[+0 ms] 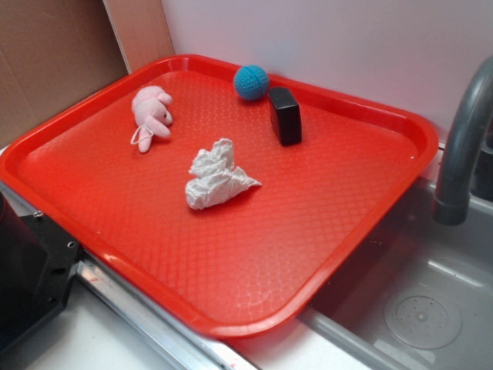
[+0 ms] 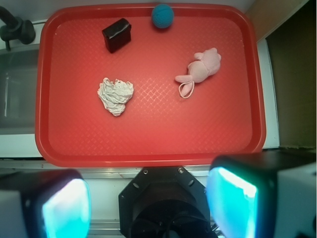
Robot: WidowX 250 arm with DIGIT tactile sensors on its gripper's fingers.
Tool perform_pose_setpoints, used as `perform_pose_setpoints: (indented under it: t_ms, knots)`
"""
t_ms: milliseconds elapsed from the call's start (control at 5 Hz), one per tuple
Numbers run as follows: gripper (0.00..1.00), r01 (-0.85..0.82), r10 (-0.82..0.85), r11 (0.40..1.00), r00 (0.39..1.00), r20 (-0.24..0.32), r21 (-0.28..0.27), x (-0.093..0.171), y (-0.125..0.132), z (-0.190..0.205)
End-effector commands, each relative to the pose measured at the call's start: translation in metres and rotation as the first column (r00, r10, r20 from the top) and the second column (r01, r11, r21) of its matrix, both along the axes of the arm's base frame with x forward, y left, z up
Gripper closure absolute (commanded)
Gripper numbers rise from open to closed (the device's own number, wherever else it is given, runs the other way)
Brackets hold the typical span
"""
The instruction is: Grab the black box.
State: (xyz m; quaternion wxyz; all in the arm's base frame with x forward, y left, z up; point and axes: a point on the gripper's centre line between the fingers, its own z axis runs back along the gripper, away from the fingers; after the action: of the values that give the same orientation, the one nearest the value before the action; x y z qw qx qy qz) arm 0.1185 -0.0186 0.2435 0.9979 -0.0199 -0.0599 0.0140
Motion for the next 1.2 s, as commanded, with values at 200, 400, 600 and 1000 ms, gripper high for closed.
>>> perform_pose_setpoints:
  t_ms: [200,400,600,1000]
  knots:
    - [0.0,-0.197,0.198,0.98,0.98,0.029,-0.031,0.038,0.005,-0.005]
    - [0.0,-0.432,0.435,0.896,0.9,0.016,-0.107,0.078,0.015,-0.017]
    - [0.0,-0.644,0.643,0.742,0.762,-0.072,-0.188,0.101,0.022,-0.034]
    - [0.0,-0.644,0.643,0.742,0.762,-0.072,-0.188,0.101,0.022,-0.034]
